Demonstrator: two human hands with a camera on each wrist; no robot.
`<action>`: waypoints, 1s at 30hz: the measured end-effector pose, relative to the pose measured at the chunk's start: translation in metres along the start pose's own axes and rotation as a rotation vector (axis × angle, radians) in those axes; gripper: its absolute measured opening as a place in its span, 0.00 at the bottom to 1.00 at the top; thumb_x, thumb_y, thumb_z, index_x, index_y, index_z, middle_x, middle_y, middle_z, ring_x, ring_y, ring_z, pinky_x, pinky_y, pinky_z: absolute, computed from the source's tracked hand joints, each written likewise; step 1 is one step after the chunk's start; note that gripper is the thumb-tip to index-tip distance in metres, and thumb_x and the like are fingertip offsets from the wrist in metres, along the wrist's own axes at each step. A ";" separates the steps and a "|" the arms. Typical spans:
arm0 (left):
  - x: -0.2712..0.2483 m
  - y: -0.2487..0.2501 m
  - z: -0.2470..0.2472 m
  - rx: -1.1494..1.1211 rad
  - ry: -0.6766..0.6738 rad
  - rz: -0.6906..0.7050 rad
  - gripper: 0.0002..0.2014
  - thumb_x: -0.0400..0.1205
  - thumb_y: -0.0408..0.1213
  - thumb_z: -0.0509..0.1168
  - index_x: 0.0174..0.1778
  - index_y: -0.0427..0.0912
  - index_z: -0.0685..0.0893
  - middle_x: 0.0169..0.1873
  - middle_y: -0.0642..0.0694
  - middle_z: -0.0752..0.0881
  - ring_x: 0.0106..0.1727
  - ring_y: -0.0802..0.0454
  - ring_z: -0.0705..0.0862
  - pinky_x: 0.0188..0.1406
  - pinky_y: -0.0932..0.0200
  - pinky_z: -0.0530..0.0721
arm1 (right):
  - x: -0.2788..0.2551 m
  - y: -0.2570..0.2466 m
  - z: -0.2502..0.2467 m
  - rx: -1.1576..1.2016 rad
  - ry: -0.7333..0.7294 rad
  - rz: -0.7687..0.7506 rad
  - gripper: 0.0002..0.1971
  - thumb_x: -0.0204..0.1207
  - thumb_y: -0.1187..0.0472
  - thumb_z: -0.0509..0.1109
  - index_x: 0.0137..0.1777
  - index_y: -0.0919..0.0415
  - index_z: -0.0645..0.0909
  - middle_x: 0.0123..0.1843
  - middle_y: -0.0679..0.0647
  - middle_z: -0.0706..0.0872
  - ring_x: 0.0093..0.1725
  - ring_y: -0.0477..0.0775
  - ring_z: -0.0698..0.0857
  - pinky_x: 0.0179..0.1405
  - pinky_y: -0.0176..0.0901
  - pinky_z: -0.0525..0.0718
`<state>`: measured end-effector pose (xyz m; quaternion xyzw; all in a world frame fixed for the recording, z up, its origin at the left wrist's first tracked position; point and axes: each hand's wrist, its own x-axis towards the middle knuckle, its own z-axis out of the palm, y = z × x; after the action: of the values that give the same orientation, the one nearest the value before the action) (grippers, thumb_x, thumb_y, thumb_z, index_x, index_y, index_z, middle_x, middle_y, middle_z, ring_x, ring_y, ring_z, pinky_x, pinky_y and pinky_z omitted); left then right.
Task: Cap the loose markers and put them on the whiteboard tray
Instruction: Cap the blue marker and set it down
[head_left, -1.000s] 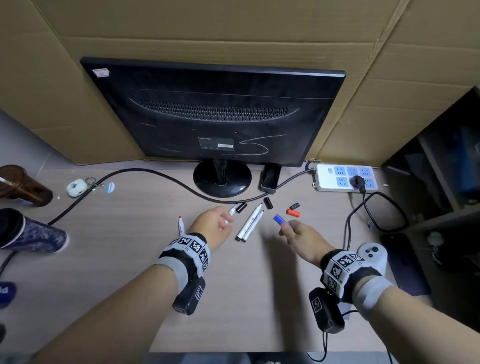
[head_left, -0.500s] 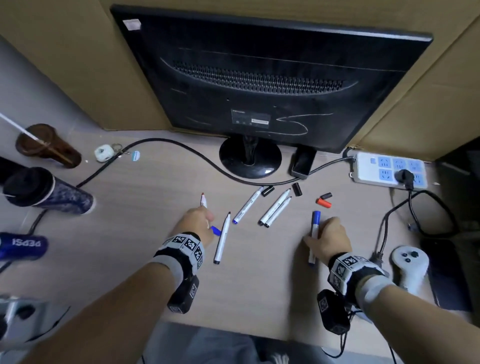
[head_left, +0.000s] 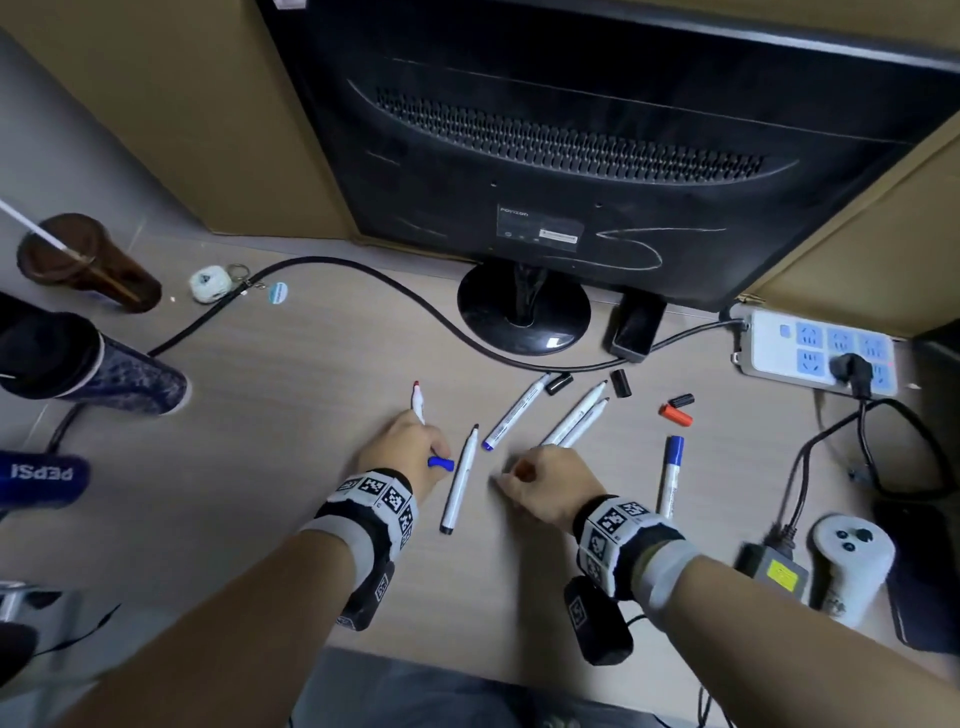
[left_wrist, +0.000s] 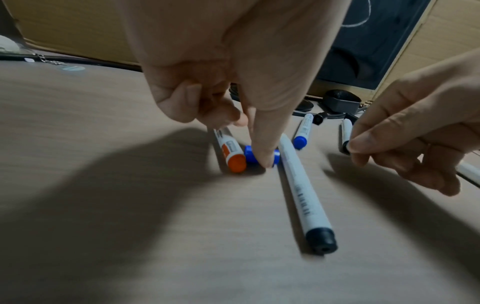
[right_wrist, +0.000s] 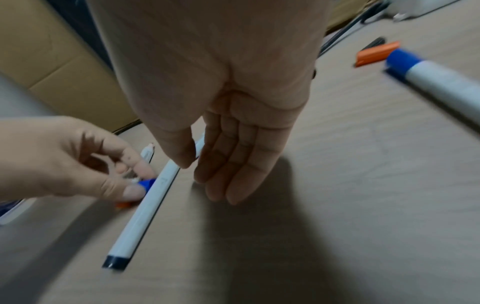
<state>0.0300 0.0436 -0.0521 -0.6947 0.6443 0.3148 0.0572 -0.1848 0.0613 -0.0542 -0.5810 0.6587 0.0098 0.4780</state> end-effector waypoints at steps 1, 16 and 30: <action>0.000 -0.002 -0.001 -0.006 0.008 0.004 0.03 0.79 0.44 0.77 0.46 0.54 0.91 0.61 0.54 0.80 0.55 0.51 0.86 0.48 0.61 0.81 | 0.003 -0.005 0.004 0.003 -0.018 0.002 0.19 0.79 0.44 0.73 0.39 0.59 0.88 0.38 0.54 0.93 0.42 0.57 0.93 0.50 0.48 0.92; 0.007 -0.034 -0.023 -0.467 0.067 -0.015 0.03 0.83 0.44 0.73 0.51 0.53 0.87 0.48 0.54 0.88 0.44 0.55 0.84 0.22 0.76 0.76 | 0.028 -0.034 0.027 -0.056 -0.114 0.139 0.27 0.60 0.34 0.77 0.34 0.62 0.90 0.30 0.55 0.93 0.33 0.55 0.94 0.41 0.53 0.96; 0.020 -0.013 -0.021 -0.070 0.152 -0.002 0.07 0.80 0.56 0.72 0.49 0.61 0.87 0.58 0.58 0.79 0.66 0.47 0.73 0.71 0.52 0.70 | -0.002 -0.010 -0.007 0.362 -0.080 0.122 0.09 0.73 0.58 0.69 0.46 0.62 0.87 0.41 0.67 0.94 0.42 0.68 0.95 0.44 0.67 0.95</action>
<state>0.0490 0.0186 -0.0494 -0.7188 0.6345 0.2837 -0.0159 -0.1815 0.0555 -0.0437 -0.4437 0.6642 -0.0570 0.5989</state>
